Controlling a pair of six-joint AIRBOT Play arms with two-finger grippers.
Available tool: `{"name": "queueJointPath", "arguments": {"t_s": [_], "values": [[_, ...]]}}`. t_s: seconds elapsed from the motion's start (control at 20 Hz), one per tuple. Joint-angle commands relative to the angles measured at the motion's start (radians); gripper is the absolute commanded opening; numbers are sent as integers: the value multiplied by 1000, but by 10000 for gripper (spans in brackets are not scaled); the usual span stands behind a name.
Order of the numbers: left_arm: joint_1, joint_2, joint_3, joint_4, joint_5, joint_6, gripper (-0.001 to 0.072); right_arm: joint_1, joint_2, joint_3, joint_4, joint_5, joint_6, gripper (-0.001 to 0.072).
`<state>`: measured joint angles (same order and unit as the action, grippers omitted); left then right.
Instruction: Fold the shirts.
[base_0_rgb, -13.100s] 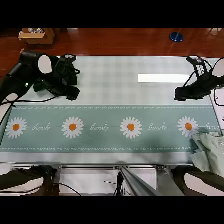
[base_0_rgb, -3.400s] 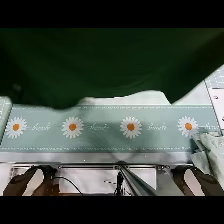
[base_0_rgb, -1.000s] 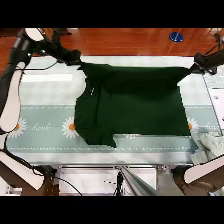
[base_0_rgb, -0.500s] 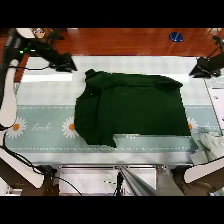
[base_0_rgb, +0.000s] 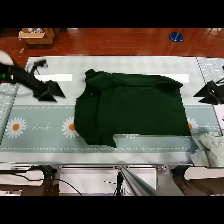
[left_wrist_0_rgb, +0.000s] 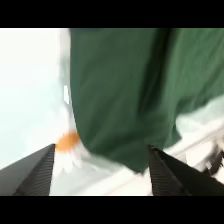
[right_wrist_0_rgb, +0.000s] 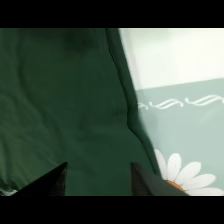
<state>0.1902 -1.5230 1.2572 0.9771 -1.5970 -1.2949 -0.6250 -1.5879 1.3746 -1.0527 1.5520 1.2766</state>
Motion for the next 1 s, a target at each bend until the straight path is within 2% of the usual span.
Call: {"name": "queueJointPath", "arguments": {"t_s": [0.0, 0.25, 0.55, 0.65, 0.8, 0.85, 0.9, 0.95], "values": [[41, 134, -354, -44, 100, 74, 679, -63, 57, -128, 59, -47, -55, 486], [24, 154, -534, -98, 232, 83, 679, -78, 98, -170, 51, -82, -75, 485], [-103, 90, -557, -137, 374, 83, 679, -78, 98, -170, 49, -80, -78, 485], [-133, 69, -556, -193, 438, 83, 651, -78, 98, -170, 49, -75, -78, 485], [-171, 44, -556, -218, 473, 83, 304, -78, 98, -170, 48, -52, -77, 485], [-173, 40, -557, -218, 468, 84, 168, -78, 98, -170, 39, -41, -77, 485], [-172, 40, -556, -218, 463, 84, 79, -79, 98, -171, 3, -35, -71, 486], [-169, 41, -556, -218, 459, 84, 30, -80, 102, -182, -36, -37, -66, 488]]}}
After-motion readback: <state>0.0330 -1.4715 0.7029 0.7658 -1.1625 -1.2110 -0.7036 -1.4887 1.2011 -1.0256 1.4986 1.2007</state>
